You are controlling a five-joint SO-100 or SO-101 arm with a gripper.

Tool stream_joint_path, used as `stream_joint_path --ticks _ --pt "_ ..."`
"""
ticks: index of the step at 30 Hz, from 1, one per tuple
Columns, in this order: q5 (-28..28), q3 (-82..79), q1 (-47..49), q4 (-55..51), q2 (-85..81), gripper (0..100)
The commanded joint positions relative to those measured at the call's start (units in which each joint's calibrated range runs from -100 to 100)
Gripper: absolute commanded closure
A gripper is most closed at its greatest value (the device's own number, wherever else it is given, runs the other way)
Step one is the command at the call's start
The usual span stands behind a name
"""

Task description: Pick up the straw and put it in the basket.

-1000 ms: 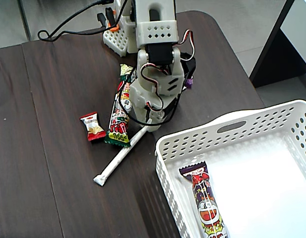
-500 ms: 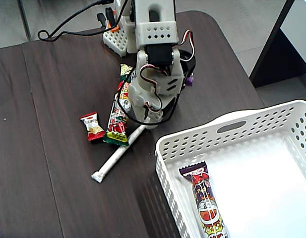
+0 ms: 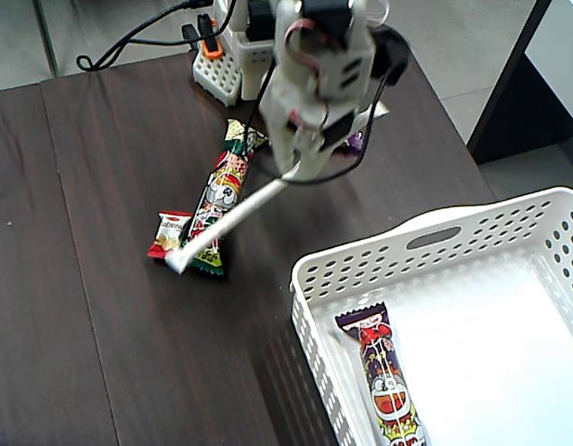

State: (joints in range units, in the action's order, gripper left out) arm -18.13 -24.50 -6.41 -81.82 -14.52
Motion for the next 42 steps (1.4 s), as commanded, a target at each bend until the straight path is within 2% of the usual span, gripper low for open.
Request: stream_joint_path --ticks 1,4,6,19,25,28,33,38,42 --pt "8.91 6.56 6.12 -4.34 -10.4 99" --pt "15.79 8.02 9.21 -3.15 -13.9 99" --pt "18.39 8.75 11.04 -0.07 -15.23 99" --pt "25.53 7.93 18.9 38.2 -8.06 99" --pt "25.43 8.75 19.86 56.57 3.44 99" --pt "23.55 8.84 19.86 68.96 10.6 99" --pt "23.6 8.84 19.2 87.93 18.44 99" --pt "27.77 8.11 19.05 89.98 18.44 99" --pt "25.95 7.93 16.19 90.83 18.35 99"
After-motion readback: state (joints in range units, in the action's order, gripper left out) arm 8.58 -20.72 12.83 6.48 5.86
